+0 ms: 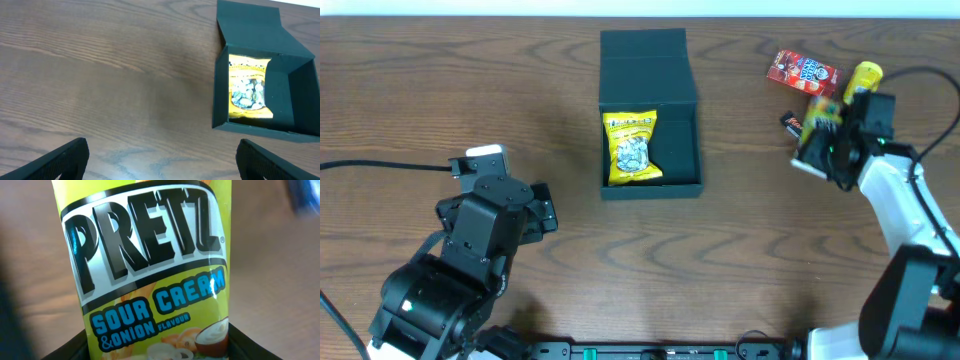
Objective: Pack container
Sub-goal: 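Grasp the green Pretz box with the right gripper, then lower the Pretz box into the black box beside the yellow bag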
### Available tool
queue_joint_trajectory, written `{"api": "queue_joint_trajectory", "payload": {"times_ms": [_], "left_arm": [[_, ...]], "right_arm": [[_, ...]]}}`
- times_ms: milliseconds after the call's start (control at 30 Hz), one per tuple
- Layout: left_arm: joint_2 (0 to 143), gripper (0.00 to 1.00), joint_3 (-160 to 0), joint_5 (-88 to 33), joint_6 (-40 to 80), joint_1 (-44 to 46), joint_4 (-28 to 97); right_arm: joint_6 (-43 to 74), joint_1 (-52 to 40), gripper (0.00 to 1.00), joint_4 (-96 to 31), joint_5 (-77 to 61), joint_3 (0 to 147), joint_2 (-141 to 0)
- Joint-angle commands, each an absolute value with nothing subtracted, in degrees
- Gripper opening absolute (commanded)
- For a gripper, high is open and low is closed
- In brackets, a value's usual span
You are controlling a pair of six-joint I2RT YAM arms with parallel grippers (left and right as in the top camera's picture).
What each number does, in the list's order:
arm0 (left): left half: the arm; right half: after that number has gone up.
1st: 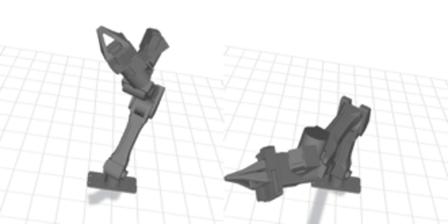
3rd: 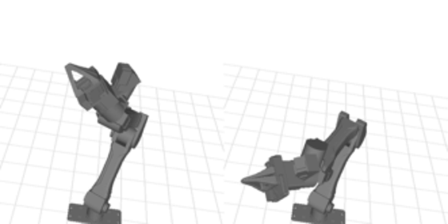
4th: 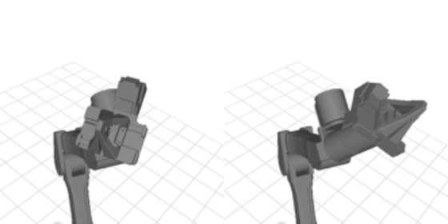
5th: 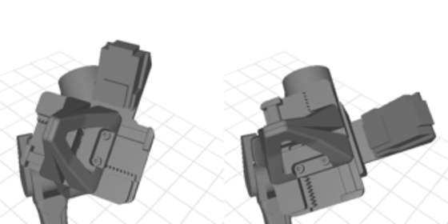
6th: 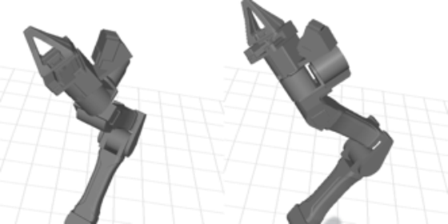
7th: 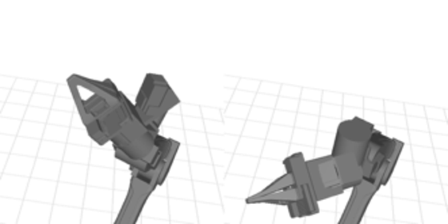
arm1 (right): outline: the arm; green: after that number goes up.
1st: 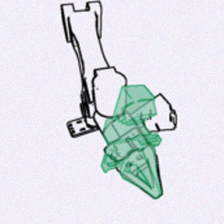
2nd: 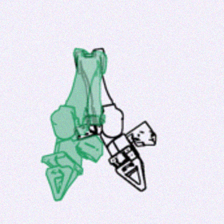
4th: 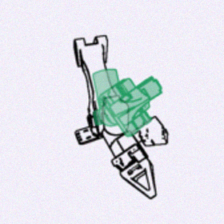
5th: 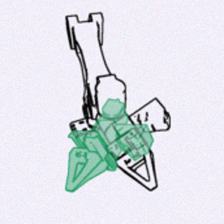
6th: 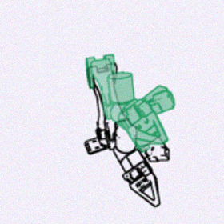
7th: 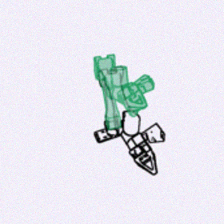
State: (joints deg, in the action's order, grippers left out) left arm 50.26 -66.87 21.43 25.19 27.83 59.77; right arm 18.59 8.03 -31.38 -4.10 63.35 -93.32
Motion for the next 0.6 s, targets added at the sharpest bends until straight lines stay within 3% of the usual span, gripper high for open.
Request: {"api": "queue_joint_trajectory", "payload": {"times_ms": [0, 567], "left_arm": [[50.22, 0.95, -67.35, 22.46, 24.4, 27.7, 59.81], [50.22, 0.95, -67.35, 22.46, 24.4, 27.7, 59.81]], "right_arm": [[18.94, 2.09, 0.52, -31.94, -6.28, 67.33, -90.98], [27.16, -28.23, 0.53, -26.39, 0.21, 71.94, -94.28]]}}
